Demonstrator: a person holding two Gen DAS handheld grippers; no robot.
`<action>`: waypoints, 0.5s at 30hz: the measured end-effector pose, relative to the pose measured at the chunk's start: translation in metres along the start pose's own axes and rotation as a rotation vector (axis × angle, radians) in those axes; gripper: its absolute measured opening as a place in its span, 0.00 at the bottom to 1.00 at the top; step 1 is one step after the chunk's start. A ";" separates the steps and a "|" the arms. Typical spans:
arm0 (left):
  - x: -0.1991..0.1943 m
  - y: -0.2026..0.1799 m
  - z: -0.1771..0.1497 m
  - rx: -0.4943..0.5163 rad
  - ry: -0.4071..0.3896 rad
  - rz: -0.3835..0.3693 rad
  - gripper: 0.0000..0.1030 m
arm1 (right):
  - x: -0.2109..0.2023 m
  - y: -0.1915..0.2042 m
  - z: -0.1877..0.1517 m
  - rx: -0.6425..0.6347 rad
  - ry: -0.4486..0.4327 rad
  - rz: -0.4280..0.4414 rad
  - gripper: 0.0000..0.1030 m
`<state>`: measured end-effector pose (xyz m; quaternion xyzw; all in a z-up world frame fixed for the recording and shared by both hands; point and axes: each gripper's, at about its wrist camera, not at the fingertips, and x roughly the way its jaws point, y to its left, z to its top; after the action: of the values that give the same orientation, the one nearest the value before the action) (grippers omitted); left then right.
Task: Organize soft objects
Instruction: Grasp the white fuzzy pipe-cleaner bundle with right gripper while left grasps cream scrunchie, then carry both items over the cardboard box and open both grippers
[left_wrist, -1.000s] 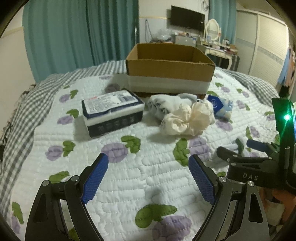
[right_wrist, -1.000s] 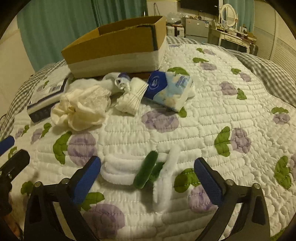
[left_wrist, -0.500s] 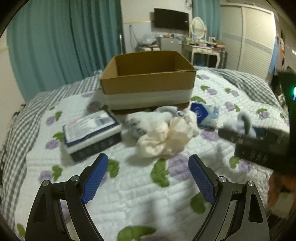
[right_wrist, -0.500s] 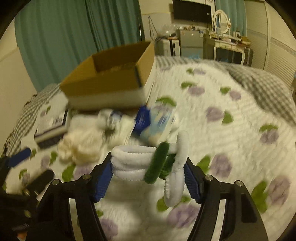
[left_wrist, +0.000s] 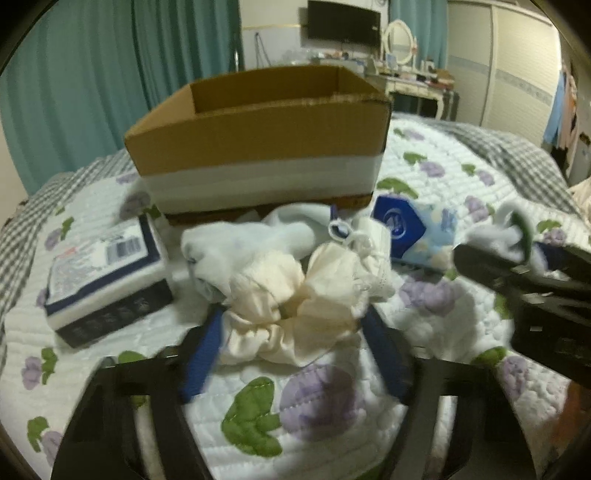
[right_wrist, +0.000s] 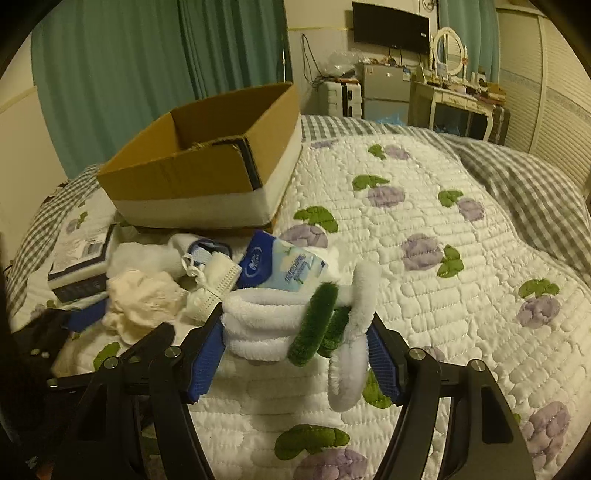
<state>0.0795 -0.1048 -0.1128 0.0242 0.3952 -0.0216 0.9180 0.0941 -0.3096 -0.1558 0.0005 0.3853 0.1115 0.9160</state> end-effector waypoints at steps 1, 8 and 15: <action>0.005 0.000 0.000 0.001 0.010 0.002 0.52 | -0.002 0.002 0.000 -0.010 -0.009 -0.002 0.67; 0.002 0.006 -0.007 0.005 0.017 -0.032 0.21 | -0.013 0.009 -0.005 -0.030 -0.039 0.012 0.68; -0.041 0.023 -0.008 0.011 -0.028 -0.065 0.21 | -0.048 0.017 0.004 -0.034 -0.103 0.031 0.67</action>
<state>0.0471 -0.0805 -0.0881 0.0159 0.3829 -0.0538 0.9221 0.0606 -0.3022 -0.1176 -0.0034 0.3357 0.1320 0.9327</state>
